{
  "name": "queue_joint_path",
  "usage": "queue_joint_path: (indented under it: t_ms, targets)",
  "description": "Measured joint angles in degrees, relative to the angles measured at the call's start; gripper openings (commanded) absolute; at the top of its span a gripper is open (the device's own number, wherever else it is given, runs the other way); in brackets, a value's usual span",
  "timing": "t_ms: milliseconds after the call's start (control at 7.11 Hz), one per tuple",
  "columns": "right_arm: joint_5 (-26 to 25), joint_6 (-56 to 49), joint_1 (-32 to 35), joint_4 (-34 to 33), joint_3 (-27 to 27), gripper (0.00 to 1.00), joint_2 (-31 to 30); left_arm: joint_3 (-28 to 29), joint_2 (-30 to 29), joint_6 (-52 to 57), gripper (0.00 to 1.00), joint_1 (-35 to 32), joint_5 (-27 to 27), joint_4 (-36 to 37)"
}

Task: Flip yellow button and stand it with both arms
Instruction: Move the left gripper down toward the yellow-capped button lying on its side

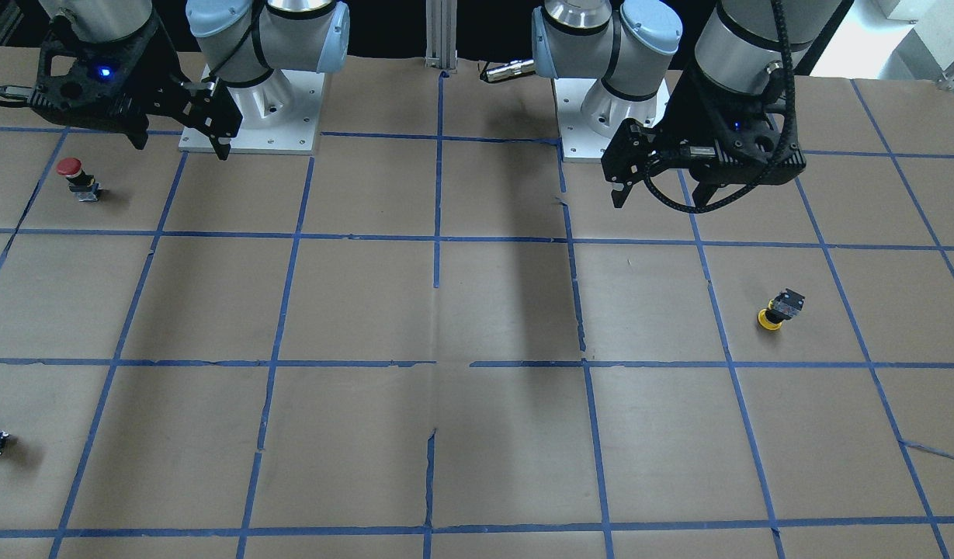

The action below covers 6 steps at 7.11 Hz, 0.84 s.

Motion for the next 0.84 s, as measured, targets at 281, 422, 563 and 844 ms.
queue_joint_path:
  t_ms: [281, 422, 563, 844]
  targets:
    - [0.03, 0.04, 0.00, -0.02, 0.01, 1.00, 0.02, 0.03, 0.12, 0.18, 1.00, 2.07, -0.05, -1.65]
    - [0.00, 0.05, 0.00, -0.03, 0.00, 1.00, 0.03, -0.43, -0.01, 0.68, 1.00, 4.01, -0.03, -2.13]
    - [-0.05, 0.06, 0.00, -0.06, 0.01, 1.00, 0.03, -1.51, -0.18, 3.65, 1.00, 7.89, 0.09, -2.17]
    - [-0.20, 0.05, 0.00, -0.12, 0.03, 1.00, 0.06, -5.62, -1.23, 20.20, 0.99, 19.06, 1.91, -1.06]
